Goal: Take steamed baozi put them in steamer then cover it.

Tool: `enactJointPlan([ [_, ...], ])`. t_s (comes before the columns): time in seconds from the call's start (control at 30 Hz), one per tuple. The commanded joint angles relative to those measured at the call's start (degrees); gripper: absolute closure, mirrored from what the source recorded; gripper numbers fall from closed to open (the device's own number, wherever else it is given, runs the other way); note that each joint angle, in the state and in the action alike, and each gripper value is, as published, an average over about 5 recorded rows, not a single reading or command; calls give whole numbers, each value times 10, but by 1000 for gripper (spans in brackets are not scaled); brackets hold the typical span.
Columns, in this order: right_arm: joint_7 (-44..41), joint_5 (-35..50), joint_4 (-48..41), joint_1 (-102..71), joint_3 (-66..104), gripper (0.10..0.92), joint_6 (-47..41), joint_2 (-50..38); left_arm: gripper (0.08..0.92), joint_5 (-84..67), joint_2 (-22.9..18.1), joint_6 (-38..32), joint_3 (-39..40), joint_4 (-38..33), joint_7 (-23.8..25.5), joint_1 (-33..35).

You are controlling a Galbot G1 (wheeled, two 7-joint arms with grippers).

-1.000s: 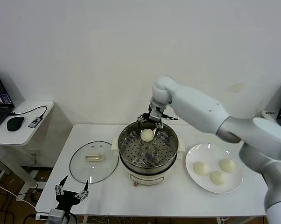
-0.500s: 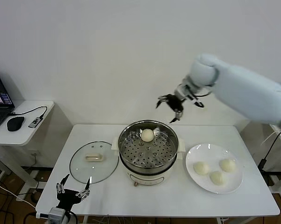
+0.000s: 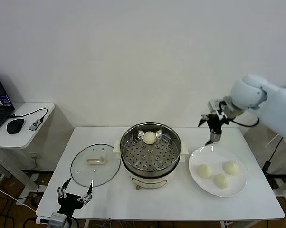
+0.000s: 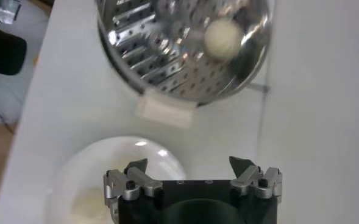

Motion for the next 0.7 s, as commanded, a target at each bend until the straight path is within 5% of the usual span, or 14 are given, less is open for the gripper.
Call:
enactJointPlan([
  [0.03,-1,-93,29,-140,64,203,-75,-30,177,0,1,1,0,-3,0,2],
  [0.7,24,-170,-58,-299,173,203,-57,39,177,3,-1,4,-1,23,1,-5],
])
